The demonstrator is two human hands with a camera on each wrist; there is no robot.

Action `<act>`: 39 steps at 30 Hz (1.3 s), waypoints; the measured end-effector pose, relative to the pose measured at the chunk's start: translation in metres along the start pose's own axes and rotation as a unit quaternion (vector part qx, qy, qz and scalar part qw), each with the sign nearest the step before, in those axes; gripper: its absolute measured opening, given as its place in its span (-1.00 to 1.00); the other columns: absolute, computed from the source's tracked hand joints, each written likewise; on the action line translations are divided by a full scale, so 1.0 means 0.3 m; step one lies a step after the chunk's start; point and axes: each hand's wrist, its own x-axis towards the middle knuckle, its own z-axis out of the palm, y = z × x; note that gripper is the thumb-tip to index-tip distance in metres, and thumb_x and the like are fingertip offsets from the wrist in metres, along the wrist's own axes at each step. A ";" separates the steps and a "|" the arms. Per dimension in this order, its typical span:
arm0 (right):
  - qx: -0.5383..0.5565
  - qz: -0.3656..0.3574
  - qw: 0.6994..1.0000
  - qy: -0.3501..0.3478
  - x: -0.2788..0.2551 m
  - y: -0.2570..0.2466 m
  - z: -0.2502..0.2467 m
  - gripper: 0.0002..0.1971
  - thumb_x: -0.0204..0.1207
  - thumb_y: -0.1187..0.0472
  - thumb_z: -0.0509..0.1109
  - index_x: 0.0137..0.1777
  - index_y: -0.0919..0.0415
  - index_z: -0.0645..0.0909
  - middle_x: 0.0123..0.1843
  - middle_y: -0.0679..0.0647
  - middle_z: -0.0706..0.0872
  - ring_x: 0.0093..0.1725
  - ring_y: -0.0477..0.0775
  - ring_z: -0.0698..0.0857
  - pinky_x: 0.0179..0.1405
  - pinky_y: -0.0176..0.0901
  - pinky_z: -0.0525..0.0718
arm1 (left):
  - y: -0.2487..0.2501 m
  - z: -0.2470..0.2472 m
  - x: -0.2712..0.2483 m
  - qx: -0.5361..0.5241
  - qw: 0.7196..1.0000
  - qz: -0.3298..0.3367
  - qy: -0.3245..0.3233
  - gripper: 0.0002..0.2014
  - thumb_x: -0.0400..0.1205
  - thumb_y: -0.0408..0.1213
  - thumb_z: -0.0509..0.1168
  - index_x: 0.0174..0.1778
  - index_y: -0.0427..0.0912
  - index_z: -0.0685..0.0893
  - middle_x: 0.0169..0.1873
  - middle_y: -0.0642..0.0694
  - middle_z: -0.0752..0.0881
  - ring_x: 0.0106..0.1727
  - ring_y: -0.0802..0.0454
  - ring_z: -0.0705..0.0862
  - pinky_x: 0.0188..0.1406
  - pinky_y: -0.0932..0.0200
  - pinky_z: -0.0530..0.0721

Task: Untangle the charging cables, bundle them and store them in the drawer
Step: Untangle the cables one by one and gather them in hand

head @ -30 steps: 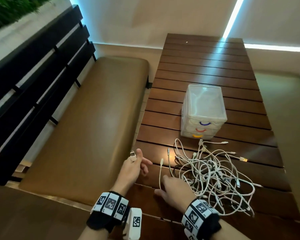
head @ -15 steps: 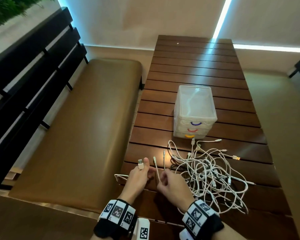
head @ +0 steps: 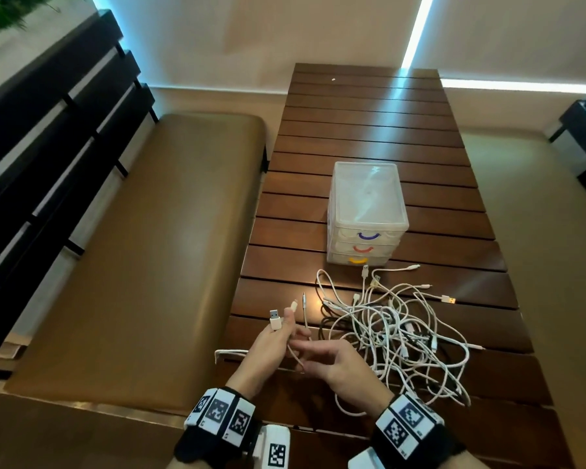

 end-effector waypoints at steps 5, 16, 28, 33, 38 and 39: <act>0.049 -0.019 0.998 -0.026 0.002 -0.018 -0.024 -0.61 0.57 0.60 0.34 0.27 0.24 0.75 0.27 -0.04 0.80 0.38 -0.14 0.68 0.24 -0.23 0.68 | 0.043 0.016 0.003 -0.051 0.999 0.011 -0.015 -0.41 0.72 0.21 0.06 0.03 -0.22 0.80 -0.13 -0.18 0.87 -0.07 0.00 0.84 0.07 0.11 0.70; -0.045 -0.028 0.999 0.003 0.033 -0.022 -0.053 -0.62 0.57 0.56 0.29 0.08 0.16 0.84 0.14 -0.07 0.83 0.21 -0.13 0.75 0.32 -0.13 0.68 | 0.049 0.027 -0.014 -0.149 0.987 -0.009 -0.053 -0.56 0.81 -0.07 0.07 0.19 -0.24 0.81 0.17 -0.16 0.82 0.29 -0.01 0.75 0.20 0.07 0.69; -0.146 -0.064 0.987 0.020 0.035 -0.046 -0.031 -0.81 0.60 0.18 0.46 0.17 0.01 0.77 0.02 -0.16 0.80 0.02 -0.20 0.75 0.02 -0.32 0.68 | 0.048 0.021 -0.032 -0.165 0.980 0.057 -0.091 -0.49 0.77 0.05 -0.02 0.31 -0.08 0.78 0.41 0.01 0.69 0.50 0.07 0.58 0.45 0.06 0.58; -0.137 -0.128 0.979 0.073 0.034 -0.064 0.005 -0.73 0.56 0.23 0.49 -0.15 -0.26 0.70 -0.28 -0.34 0.72 -0.23 -0.17 0.71 -0.16 -0.33 0.59 | 0.079 0.054 -0.042 -0.103 0.989 0.084 -0.062 -0.57 0.69 0.19 0.00 0.29 0.35 0.73 0.62 0.26 0.32 0.58 0.21 0.39 0.38 0.28 0.55; -0.184 -0.199 0.958 0.089 0.040 -0.054 0.020 -0.85 0.49 0.36 0.43 -0.05 0.14 0.79 -0.03 -0.17 0.78 0.00 -0.14 0.73 0.05 -0.17 0.70 | 0.084 0.051 -0.042 -0.158 0.982 0.062 -0.085 -0.59 0.60 0.10 0.25 0.37 0.26 0.70 0.63 0.14 0.38 0.57 0.17 0.46 0.58 0.01 0.47; -0.200 -0.202 0.955 0.084 0.042 -0.050 0.019 -0.84 0.49 0.34 0.42 -0.01 0.19 0.80 0.03 -0.09 0.79 0.07 -0.13 0.73 0.13 -0.11 0.70 | 0.087 0.048 -0.045 -0.164 0.980 0.058 -0.097 -0.59 0.59 0.08 0.26 0.36 0.20 0.72 0.56 0.08 0.52 0.52 0.16 0.54 0.52 0.07 0.53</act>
